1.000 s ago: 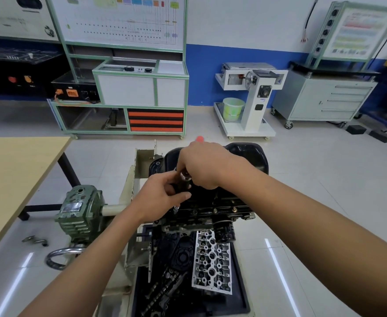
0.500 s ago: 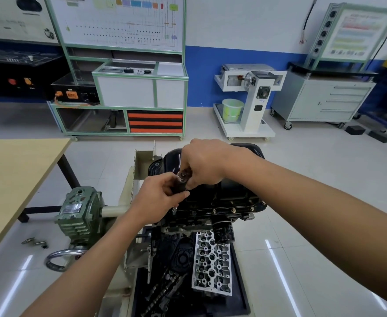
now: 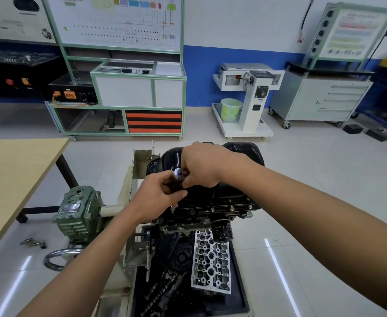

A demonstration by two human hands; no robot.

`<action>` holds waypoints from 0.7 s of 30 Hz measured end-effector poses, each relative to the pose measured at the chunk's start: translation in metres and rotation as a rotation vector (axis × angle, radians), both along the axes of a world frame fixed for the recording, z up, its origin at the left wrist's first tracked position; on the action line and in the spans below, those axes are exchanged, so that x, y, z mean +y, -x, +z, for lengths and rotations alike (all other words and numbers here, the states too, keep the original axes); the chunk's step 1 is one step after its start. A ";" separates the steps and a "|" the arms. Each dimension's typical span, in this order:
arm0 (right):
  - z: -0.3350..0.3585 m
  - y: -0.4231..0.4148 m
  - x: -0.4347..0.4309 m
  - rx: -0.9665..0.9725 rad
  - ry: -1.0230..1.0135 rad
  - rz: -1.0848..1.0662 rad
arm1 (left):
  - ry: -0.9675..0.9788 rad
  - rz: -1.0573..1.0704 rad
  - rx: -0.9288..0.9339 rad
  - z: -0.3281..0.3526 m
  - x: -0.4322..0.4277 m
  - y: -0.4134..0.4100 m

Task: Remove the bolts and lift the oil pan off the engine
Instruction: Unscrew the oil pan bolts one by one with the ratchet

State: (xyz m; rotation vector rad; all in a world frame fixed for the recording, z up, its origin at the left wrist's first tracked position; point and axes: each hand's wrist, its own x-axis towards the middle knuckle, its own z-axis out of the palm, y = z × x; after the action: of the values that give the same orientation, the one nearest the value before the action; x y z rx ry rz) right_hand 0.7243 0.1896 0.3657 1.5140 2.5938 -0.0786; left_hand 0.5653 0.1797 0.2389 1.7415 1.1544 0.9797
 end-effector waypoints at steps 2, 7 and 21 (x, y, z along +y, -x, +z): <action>0.000 0.001 -0.003 -0.070 -0.078 0.026 | 0.039 -0.038 0.008 0.003 -0.001 -0.001; -0.002 0.006 -0.007 -0.115 -0.122 0.160 | 0.085 -0.075 0.044 0.004 -0.004 -0.001; -0.013 0.005 0.002 0.120 0.063 -0.120 | -0.137 0.154 0.036 -0.009 -0.002 -0.005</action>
State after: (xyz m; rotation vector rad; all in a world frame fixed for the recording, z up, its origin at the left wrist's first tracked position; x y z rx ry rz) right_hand 0.7193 0.1920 0.3526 1.6906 2.5595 -0.2695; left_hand 0.5705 0.1777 0.2300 1.8043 1.2856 1.1471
